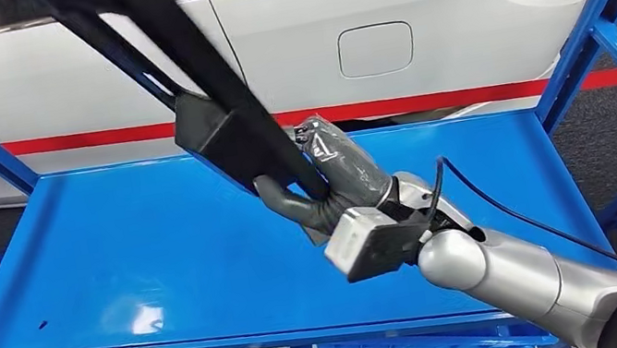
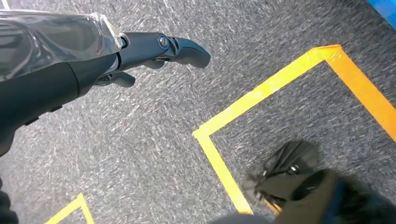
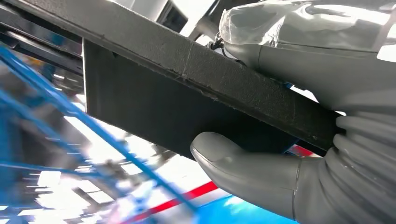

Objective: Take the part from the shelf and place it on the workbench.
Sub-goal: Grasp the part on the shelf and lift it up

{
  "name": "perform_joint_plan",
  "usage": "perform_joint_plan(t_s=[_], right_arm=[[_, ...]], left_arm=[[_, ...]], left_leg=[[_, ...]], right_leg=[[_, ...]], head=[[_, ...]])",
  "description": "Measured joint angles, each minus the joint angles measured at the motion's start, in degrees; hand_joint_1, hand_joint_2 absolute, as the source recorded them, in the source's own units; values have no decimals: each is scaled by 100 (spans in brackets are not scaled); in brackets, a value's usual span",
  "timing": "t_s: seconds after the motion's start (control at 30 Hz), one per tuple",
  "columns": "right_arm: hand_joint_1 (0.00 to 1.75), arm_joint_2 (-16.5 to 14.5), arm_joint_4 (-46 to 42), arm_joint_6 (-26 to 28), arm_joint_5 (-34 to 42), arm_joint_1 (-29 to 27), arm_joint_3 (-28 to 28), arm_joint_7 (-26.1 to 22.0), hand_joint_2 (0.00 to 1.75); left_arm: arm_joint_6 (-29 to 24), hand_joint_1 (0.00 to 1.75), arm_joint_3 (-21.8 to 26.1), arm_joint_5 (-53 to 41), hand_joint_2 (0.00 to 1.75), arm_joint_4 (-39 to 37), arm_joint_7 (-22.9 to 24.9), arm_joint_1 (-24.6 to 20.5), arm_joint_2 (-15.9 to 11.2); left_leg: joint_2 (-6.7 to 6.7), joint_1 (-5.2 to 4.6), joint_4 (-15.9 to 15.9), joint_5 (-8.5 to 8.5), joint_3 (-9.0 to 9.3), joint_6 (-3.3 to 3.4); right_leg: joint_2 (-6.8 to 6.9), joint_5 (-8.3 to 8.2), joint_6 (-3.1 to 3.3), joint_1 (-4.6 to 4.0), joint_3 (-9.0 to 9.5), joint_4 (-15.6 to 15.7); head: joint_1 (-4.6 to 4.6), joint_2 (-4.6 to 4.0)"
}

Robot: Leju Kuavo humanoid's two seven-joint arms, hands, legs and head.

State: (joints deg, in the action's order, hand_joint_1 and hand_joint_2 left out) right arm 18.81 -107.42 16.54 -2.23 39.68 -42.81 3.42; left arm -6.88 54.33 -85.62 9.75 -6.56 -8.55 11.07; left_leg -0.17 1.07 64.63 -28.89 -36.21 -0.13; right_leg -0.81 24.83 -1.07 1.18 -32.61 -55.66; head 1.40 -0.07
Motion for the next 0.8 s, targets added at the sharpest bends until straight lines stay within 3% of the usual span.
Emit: perform_joint_plan(t_s=[0.03,0.1,0.13,0.2,0.27,0.4,0.47,0.53,0.57,0.6,0.63,0.73,0.8], right_arm=[[175,1,-125,-7,201,-73,32,-103,175],[175,4,-305,-31,473,-232,62,-263,175],[175,4,-382,-45,600,-312,77,-338,175],[175,5,-536,-74,834,-458,113,-492,175],[175,4,-676,-101,1025,-600,138,-647,175],[175,3,-893,-189,1315,-969,145,-941,175],[175,3,-976,-217,1390,-1097,147,-1049,175],[175,2,-1036,-245,1438,-1249,142,-1118,175],[175,2,-1057,-260,1457,-1333,137,-1138,175],[175,2,-1074,-269,1473,-1406,132,-1154,175],[175,3,-1087,-275,1485,-1456,130,-1166,175],[175,5,-1131,-288,1511,-1527,128,-1187,175],[175,1,-1181,-297,1536,-1575,128,-1196,175]], left_arm=[[-9,0,3,1,175,0,-27,4,1],[-24,0,10,4,175,0,-75,14,0],[-33,0,14,7,175,0,-102,16,0],[-59,0,24,11,175,0,-155,11,0],[-84,0,31,16,175,0,-206,2,-1],[-123,0,64,21,175,0,-309,22,-2],[-154,0,98,22,175,0,-361,17,-4],[-189,0,125,21,175,0,-408,14,-3],[-207,0,133,20,175,0,-427,19,-3],[-225,0,137,19,175,0,-445,28,-3],[-240,0,140,18,175,0,-460,35,-3],[-273,0,155,22,175,0,-542,38,-3],[-280,0,167,26,175,0,-613,33,-3]], left_leg=[[-1,-1,431,-176,-196,-7],[-1,-11,806,-239,-389,17],[-2,-27,609,-97,-307,53],[-6,-81,-230,304,65,166],[0,-135,-882,523,365,236],[-2,-147,-1055,566,444,273],[3,-117,-1112,602,471,314],[7,-112,-1119,607,472,333],[7,-110,-1118,606,470,335],[7,-108,-1115,605,470,335],[5,-102,-1111,603,472,332],[-3,-97,-1075,572,488,280],[-6,-117,-1050,550,485,223]], right_leg=[[1,3,9,-11,0,0],[-4,9,17,-37,6,0],[-9,11,20,-49,15,0],[-18,17,21,-65,34,1],[-21,28,3,-83,32,3],[-2,73,-94,-79,26,-16],[9,306,-132,-80,-118,-362],[15,704,-151,-71,-483,-1157],[17,836,-161,-66,-657,-1519],[19,856,-172,-60,-743,-1692],[23,760,-180,-51,-709,-1619],[51,203,-188,-24,-119,-449],[48,79,-146,-28,96,-9]], head=[[1,0],[2,0],[2,0],[2,0],[2,0],[7,0],[10,0],[13,0],[13,0],[13,0],[13,0],[12,0],[8,0]])
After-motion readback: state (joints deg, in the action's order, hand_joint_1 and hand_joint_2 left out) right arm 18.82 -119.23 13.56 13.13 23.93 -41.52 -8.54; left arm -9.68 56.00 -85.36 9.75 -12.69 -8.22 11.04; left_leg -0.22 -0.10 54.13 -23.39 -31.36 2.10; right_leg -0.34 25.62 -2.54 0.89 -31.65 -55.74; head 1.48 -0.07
